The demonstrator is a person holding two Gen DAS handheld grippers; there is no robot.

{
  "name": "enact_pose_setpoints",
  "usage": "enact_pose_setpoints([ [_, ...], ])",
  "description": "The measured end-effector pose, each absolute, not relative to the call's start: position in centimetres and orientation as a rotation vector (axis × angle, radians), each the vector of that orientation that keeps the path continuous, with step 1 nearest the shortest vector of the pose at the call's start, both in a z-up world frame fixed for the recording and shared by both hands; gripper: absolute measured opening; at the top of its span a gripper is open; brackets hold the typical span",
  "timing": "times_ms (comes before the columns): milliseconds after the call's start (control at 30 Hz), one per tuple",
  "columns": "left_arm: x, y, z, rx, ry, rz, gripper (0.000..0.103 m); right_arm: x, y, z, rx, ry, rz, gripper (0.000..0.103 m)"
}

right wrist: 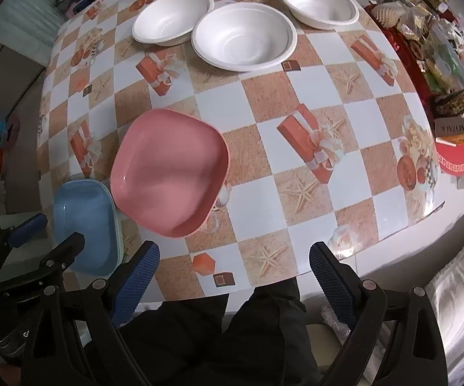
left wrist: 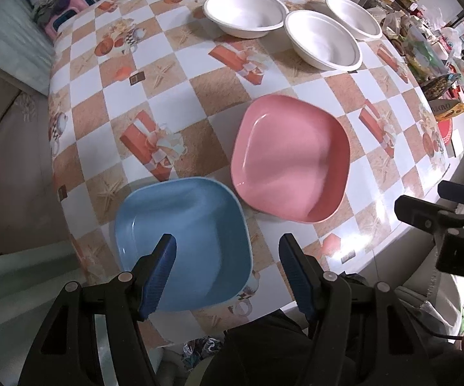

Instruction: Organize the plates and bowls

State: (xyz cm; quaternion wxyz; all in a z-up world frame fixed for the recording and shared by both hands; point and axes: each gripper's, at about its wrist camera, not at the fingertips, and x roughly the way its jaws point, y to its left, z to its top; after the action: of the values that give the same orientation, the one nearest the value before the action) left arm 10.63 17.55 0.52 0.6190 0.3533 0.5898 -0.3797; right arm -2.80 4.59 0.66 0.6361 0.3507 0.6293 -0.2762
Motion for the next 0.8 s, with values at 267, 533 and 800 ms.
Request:
enact_pose_setpoints([
  [267,10.9,18.0,0.8,0.823,1.334,-0.886,0.07,-1.9,5.5,0.7,0.782,1.443,-0.619,0.095],
  [533,11.3,18.6,0.8,0.791,1.348,-0.884,0.07,-1.1,6.0,0.9,0.757,1.449,-0.612,0.095],
  [800,10.2,18.1,0.6,0.76,1.374,-0.885,0.07,-0.7,5.8,1.8,0.678,1.453,-0.578,0.095],
])
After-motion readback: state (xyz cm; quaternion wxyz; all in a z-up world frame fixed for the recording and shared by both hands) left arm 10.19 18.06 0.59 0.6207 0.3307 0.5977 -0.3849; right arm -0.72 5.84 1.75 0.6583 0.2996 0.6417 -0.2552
